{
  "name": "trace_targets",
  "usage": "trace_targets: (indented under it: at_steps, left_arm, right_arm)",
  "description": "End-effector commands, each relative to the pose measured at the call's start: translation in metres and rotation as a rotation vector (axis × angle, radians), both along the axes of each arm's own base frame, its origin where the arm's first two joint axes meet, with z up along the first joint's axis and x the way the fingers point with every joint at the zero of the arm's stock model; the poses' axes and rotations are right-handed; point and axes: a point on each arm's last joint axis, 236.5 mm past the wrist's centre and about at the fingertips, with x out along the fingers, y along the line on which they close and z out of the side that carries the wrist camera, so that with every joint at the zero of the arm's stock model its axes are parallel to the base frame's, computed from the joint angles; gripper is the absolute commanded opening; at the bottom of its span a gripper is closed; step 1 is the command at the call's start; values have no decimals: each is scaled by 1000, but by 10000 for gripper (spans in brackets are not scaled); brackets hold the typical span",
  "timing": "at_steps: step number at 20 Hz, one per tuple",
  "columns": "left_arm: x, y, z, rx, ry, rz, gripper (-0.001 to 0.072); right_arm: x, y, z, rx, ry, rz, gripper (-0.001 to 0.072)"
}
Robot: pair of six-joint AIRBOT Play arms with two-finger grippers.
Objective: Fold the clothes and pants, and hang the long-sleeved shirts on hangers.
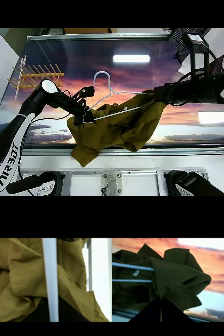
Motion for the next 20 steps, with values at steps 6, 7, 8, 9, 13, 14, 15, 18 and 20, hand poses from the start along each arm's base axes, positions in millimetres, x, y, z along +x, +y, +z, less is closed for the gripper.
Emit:
trace_targets:
  at_steps: [6,7,8,9,13,14,15,18,20]
  left_arm:
    - [-13,0,-2,0,36,-55,15]
    - [-13,4,1,1,33,-53,15]
    - [-11,9,3,10,18,-44,15]
    - [-8,18,4,38,-9,-36,15]
    - [-19,44,18,108,-49,-52,15]
    - [-21,44,21,107,-52,-56,15]
    - [-22,43,23,104,-59,-64,15]
    - [-28,33,22,98,-59,-105,15]
    - [-28,27,15,99,-46,-117,16]
  right_arm:
    - [19,62,-15,-19,-60,167,14]
    - [20,54,-18,-37,-47,129,14]
    - [21,40,-20,-74,-36,86,14]
    - [20,26,-20,-116,-35,50,14]
    - [20,-21,-2,-192,-85,-116,14]
    - [20,-22,0,-187,-91,-122,14]
    - [20,-21,-1,-186,-90,-121,14]
    - [24,-11,0,-156,-106,-99,14]
    - [26,14,5,-82,-129,-24,14]
